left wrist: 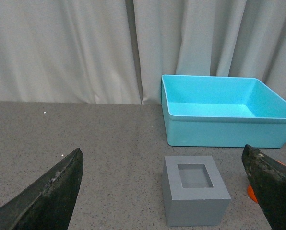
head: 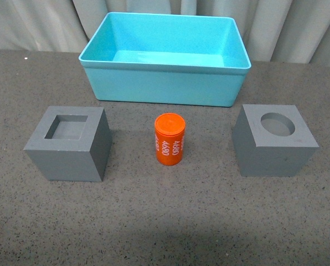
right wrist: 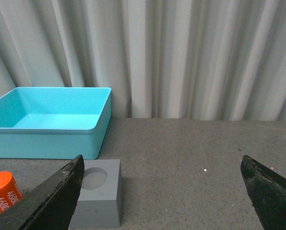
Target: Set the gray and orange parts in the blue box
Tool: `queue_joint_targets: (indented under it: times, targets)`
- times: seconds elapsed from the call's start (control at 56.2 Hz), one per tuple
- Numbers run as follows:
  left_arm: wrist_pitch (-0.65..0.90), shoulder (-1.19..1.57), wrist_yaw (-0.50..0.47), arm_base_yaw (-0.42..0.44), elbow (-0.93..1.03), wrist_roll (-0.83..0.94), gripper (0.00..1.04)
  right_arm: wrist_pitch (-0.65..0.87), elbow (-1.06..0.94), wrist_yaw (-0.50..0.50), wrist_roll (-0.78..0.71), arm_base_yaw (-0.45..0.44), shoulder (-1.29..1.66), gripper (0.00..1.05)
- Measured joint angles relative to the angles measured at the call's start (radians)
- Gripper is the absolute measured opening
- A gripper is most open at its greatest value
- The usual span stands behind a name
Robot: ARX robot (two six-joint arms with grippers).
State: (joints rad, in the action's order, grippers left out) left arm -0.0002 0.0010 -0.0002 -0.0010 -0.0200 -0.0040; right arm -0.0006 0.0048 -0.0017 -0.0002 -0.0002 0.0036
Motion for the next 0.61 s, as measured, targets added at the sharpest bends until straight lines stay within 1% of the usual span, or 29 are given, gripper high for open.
queue_joint_targets:
  times: [0.605]
  targets:
    - [0.000, 0.000, 0.000, 0.000, 0.000, 0.000, 0.98, 0.000, 0.000, 0.000, 0.000, 0.000, 0.000, 0.95]
